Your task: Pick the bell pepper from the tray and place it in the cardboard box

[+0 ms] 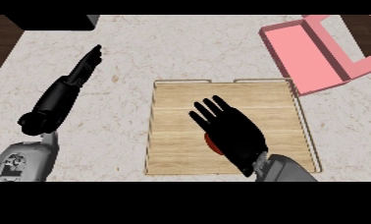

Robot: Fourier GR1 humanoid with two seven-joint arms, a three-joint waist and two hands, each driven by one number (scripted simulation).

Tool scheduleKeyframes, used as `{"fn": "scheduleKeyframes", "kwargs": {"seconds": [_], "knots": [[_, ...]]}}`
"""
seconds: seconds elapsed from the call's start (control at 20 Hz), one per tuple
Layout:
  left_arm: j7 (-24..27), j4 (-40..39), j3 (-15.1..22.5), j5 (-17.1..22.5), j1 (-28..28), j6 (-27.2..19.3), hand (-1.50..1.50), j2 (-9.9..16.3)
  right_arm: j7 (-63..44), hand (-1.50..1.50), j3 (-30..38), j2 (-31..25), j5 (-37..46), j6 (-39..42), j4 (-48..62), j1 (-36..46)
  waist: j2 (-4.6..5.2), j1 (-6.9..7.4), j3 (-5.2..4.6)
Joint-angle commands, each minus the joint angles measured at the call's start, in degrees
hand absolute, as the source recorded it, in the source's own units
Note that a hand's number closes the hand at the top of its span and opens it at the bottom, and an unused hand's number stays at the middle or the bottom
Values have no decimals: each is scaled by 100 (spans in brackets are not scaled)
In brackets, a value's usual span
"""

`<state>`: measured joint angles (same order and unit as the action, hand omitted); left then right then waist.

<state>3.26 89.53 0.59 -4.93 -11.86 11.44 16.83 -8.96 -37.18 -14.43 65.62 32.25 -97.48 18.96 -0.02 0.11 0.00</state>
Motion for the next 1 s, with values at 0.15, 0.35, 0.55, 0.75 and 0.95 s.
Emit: {"fn": "scheduleKeyframes", "kwargs": {"seconds": [0.15,0.35,0.55,0.75,0.95], "knots": [[-161,104,11,-223,-85,-33,0,-284,551,-150,364,280,252,-26,685,189,2,6,1],[51,16,-154,-147,-81,135,0,-132,1031,150,70,384,488,-644,1161,360,8,37,1],[-217,257,-168,-71,31,224,0,-173,1709,150,208,82,606,-1454,1309,213,6,34,3],[83,148,-289,-23,177,351,0,-151,1627,150,36,477,986,-1885,1389,107,4,20,1],[56,8,-120,-226,63,221,0,-310,1449,150,879,859,730,-1889,1865,672,21,66,2]]}}
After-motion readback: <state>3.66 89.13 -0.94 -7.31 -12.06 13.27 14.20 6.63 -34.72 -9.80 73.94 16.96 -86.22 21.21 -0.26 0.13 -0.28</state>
